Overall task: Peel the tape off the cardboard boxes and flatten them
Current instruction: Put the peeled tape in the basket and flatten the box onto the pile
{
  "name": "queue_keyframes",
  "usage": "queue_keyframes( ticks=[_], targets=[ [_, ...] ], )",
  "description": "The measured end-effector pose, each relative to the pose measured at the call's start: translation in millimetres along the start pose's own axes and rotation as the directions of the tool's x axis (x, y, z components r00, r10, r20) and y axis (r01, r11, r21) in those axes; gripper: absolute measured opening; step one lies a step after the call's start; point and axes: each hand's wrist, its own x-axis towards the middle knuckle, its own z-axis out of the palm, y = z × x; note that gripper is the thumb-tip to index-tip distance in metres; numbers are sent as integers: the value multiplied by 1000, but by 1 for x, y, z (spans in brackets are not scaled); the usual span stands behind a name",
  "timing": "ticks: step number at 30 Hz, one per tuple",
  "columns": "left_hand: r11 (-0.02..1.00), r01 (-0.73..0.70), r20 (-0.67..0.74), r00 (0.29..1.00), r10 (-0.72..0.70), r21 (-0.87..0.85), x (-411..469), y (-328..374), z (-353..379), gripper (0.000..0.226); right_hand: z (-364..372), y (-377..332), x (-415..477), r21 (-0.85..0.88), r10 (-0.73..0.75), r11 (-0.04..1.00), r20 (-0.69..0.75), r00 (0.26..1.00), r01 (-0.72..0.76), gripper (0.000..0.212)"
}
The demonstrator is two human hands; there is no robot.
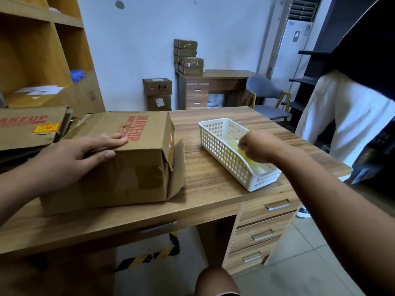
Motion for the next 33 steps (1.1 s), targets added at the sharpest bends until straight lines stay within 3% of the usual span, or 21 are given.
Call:
queue_keyframes(
  ticks=[8, 11, 16, 19, 24, 28, 33],
  targets=[
    [1000, 1, 10, 1000, -1, -19, -1, 2, -1, 47, 5, 8, 1, 107, 49, 994, -192, 980, -29, 14],
    [1000, 5, 14, 1000, -5, -19, 0, 2, -1, 47, 2, 8, 1, 270, 92, 962, -186, 978, -39, 43],
    [999, 11, 24, 1000, -11, -33, 0, 2, -2, 47, -4, 8, 0, 105, -35, 993, -170, 985, 54, 13],
    [999, 18, 26, 1000, -17, -32, 0, 2, -2, 47, -1, 9, -1, 48, -93, 993, -218, 972, 106, 14],
    [999, 16, 21, 1000, -15, -34, -1, 4, -2, 47, -9, 9, -4, 315, -27, 944, -216, 976, 96, 40],
    [999, 20, 15, 1000, -20, -35, -2, 7, -3, 47, -14, 6, -5, 395, -20, 912, -220, 975, 108, 19],
    [999, 23, 8, 1000, -23, -23, -5, 12, -4, 46, -15, 0, -8, 632, 63, 775, -115, 991, 24, 40]
  ],
)
